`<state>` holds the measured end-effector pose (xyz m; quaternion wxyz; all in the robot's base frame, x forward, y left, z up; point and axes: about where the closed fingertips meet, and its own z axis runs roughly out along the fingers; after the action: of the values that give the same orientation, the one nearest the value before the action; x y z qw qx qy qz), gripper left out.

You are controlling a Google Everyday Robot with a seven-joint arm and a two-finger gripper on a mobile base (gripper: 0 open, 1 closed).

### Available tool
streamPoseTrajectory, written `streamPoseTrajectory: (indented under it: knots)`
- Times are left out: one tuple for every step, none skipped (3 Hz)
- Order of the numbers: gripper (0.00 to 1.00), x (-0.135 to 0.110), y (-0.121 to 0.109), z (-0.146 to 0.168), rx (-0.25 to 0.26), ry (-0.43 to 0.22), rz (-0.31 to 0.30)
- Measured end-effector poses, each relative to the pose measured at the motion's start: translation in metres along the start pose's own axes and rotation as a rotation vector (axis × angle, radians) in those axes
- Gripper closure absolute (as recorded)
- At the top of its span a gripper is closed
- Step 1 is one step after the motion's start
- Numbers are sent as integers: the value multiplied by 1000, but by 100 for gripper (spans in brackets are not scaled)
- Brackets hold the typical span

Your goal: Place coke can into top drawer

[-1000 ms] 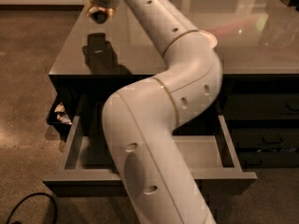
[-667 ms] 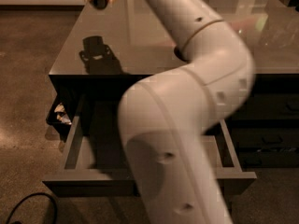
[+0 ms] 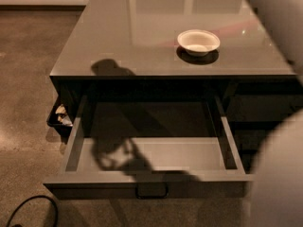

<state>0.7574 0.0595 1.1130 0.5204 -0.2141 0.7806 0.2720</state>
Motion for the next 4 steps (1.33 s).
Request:
streamPoseTrajectory:
  knots:
    - [100, 32, -5, -9, -9, 35, -49]
    - [100, 32, -5, -9, -10, 35, -49]
    - [100, 46, 12, -10, -59, 77, -99]
    - [100, 64, 44, -29, -140, 90, -156]
